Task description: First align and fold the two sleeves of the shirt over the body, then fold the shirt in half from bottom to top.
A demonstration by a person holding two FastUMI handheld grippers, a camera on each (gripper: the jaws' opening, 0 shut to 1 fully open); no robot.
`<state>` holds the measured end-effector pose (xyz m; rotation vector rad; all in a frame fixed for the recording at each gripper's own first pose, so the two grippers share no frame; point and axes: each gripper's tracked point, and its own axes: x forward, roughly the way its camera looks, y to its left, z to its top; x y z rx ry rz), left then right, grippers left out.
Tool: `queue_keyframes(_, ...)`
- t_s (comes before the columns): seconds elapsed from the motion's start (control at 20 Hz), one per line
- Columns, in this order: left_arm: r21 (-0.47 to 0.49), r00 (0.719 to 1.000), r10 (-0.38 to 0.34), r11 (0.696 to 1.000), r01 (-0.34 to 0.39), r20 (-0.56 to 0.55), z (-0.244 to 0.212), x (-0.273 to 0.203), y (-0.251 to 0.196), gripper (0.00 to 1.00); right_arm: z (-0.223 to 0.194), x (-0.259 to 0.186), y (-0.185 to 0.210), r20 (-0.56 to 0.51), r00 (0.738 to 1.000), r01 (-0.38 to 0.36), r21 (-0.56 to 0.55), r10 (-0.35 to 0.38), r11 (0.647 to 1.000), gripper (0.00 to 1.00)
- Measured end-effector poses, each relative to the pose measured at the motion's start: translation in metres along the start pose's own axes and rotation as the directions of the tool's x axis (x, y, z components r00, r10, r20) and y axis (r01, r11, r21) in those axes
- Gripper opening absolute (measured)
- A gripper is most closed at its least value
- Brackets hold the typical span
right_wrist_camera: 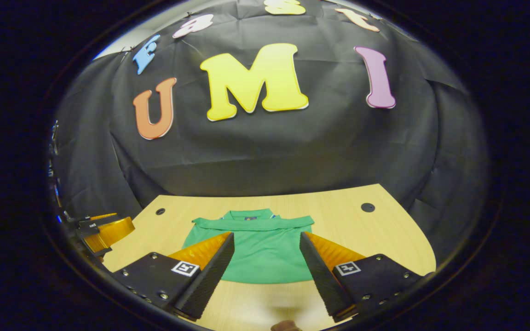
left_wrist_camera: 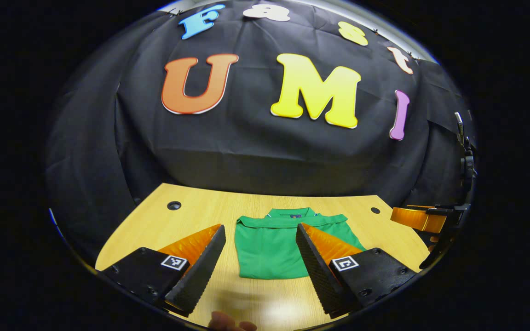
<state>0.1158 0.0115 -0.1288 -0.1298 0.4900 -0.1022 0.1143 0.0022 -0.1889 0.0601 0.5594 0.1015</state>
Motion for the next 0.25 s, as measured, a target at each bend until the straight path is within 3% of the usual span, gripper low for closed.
queue_keyframes(0.25,0.04,0.992,-0.003,0.999,-0.002,0.128,0.008,-0.069,-0.013,0.98,-0.002,-0.087,-0.006,0.103,0.995,0.014,-0.032,-0.011,0.999,0.92)
